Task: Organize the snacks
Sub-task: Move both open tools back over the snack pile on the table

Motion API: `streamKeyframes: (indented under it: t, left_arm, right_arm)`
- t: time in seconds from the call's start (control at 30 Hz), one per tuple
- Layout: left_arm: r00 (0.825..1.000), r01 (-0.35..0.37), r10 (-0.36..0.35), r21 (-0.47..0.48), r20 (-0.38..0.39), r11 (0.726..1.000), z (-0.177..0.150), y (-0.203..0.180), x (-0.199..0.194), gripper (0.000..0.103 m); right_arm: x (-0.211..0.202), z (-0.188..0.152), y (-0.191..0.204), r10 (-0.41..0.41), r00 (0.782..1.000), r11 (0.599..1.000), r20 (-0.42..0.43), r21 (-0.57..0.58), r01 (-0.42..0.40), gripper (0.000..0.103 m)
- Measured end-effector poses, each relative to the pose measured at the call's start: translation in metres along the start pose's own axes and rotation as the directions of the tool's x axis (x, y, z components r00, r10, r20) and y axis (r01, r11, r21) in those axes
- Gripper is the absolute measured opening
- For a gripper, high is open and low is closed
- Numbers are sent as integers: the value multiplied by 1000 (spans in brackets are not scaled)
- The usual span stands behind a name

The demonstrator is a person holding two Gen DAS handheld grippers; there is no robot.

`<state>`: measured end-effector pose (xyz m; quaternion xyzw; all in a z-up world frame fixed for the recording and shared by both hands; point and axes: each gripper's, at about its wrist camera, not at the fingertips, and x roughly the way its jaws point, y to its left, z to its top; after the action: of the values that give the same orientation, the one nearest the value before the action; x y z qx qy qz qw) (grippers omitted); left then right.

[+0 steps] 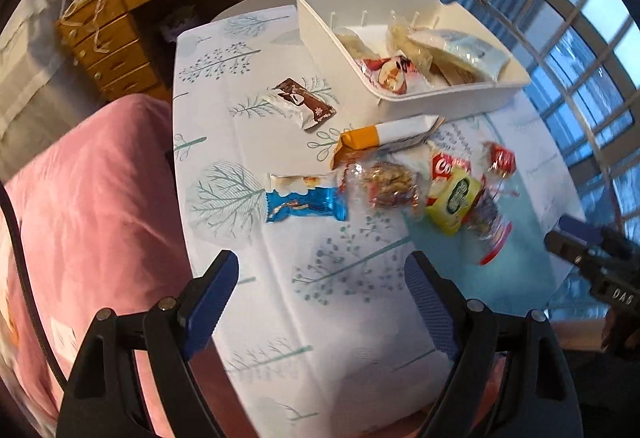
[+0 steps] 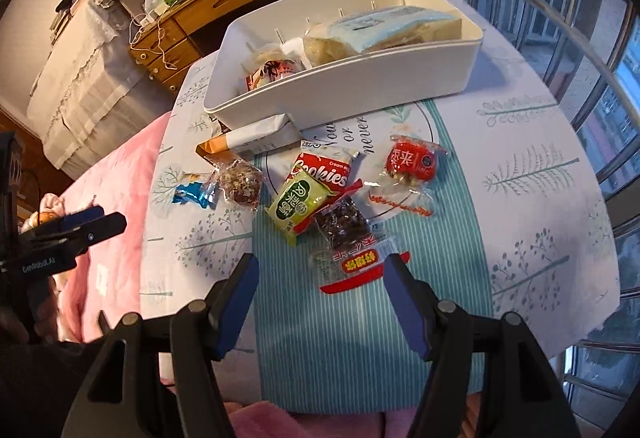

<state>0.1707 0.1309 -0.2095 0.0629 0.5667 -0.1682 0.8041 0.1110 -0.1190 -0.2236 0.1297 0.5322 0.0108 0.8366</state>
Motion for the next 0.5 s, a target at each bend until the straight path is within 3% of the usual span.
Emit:
streamKeyframes:
  t: [0.5]
  left_arm:
    - [1000,9,-5,183,-25,983,17,25,41,84]
  right_arm:
    - [18,-19,3,-77,981,983,176,-153,105,65]
